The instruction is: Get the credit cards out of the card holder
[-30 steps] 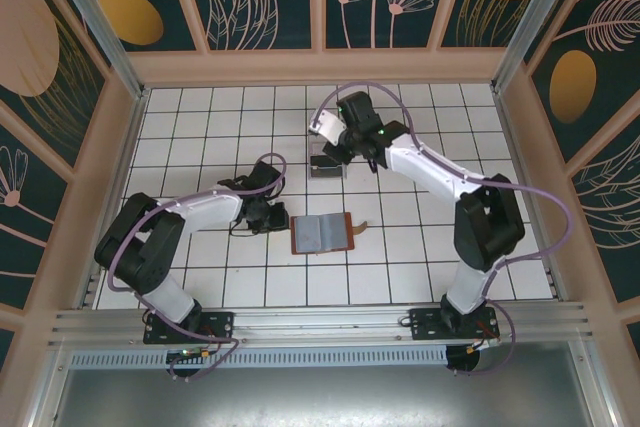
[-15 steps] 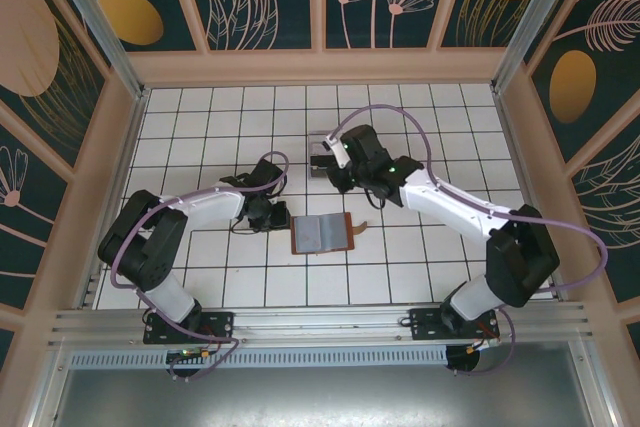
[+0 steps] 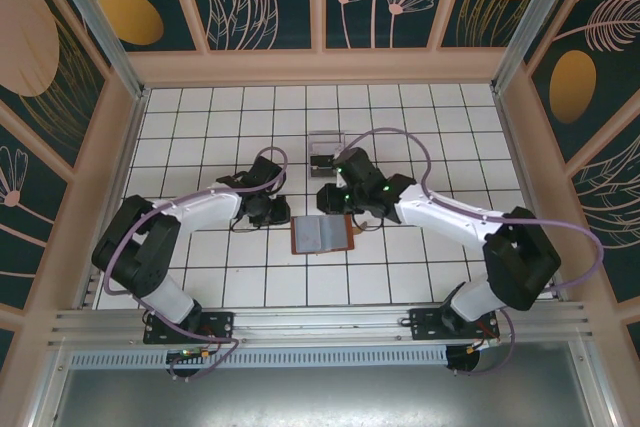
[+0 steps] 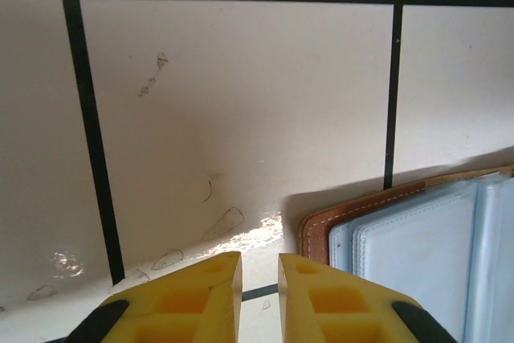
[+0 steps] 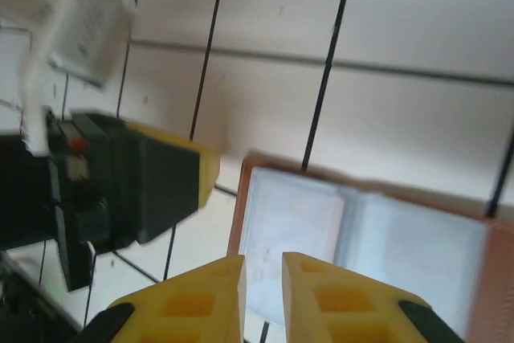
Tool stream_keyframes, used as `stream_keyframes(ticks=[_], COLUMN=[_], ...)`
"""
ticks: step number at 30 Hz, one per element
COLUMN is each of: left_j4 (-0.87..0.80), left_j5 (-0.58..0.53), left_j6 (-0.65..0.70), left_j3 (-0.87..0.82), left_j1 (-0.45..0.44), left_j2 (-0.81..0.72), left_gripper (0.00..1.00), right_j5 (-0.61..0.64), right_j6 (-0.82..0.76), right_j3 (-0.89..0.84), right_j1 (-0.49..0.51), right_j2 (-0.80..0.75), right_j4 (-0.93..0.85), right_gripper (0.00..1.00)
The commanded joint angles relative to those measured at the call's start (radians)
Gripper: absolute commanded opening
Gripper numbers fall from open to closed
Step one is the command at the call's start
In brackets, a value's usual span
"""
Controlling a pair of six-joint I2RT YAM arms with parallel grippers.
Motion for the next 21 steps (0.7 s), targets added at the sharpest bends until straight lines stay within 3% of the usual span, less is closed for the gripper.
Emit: stream_keyframes(ticks=[1, 11, 21], left_j4=[-0.011, -0.032, -0.039], left_j5=[-0.046, -0.088, -0.093], left_j6=[0.011, 0.019, 0.028], left_j3=[-0.020, -0.088, -0.106], left_j1=[-0.001, 0.047, 0.058], left_j2=[-0.035, -0.116, -0.142], left_gripper=[0.21, 0.22, 0.22], right_j5=[-0.120, -0.145, -0.116], right_j6=[0.130, 0.129, 0.116], right_j3=[-0.021, 0.123, 0.175], right_j1=[0.032, 0.105, 0.118], right_j2=[0.072, 0.283, 0.359], right_j4=[0.075, 0.031, -0.032], right_gripper=[0.21, 0.22, 0.22])
